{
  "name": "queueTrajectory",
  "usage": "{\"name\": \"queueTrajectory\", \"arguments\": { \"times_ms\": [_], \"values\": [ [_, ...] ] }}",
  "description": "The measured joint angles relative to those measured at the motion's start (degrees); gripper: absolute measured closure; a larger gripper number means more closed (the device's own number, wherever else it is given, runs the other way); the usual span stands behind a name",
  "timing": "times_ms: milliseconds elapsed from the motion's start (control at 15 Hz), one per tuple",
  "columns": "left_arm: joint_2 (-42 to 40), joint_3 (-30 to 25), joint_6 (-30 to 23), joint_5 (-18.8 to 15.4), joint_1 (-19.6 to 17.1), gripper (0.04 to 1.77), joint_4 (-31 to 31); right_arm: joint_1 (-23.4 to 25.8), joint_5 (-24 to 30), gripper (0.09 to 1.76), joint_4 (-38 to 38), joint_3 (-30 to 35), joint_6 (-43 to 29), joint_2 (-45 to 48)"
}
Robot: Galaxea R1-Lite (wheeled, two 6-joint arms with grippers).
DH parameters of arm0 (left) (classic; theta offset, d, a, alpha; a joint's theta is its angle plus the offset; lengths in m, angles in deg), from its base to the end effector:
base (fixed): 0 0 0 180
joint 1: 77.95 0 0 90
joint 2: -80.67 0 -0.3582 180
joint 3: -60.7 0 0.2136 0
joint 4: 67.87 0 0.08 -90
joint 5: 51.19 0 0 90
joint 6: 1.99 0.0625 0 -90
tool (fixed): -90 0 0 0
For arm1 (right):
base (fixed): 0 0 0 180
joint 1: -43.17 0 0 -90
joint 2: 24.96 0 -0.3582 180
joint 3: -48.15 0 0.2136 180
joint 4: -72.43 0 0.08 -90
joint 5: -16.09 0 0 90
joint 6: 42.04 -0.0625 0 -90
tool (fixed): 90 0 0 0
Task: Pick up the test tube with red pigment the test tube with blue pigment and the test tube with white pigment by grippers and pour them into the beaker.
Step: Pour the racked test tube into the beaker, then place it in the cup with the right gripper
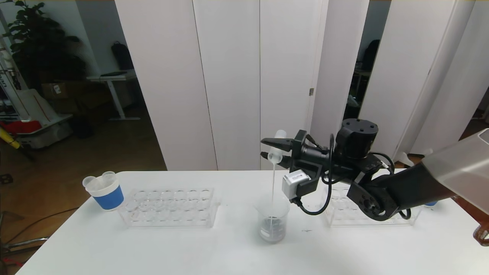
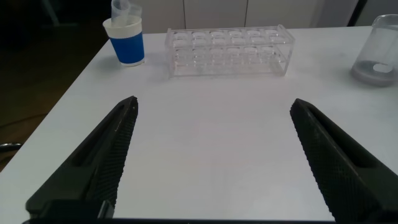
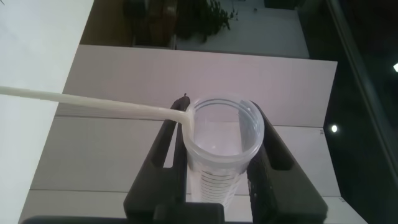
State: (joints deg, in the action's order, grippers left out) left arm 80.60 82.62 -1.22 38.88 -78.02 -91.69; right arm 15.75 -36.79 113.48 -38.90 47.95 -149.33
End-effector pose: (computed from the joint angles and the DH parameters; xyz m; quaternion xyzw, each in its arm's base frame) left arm -0.0177 0.0001 0.0750 0.0067 0.0160 0.0011 0.9998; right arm 0.4279 0.2645 0.1746 -0.5995 -0.4002 0.3544 0.5957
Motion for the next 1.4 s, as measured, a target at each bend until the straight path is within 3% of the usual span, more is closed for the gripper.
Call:
{"name": "queueTrajectory", "arguments": {
  "times_ms": [1400],
  "values": [
    [0.0,0.0,0.0,0.0,0.0,0.06,0.0,-0.6,-0.1,1.24,0.4,-0.7,5.1,0.5]
  ]
}}
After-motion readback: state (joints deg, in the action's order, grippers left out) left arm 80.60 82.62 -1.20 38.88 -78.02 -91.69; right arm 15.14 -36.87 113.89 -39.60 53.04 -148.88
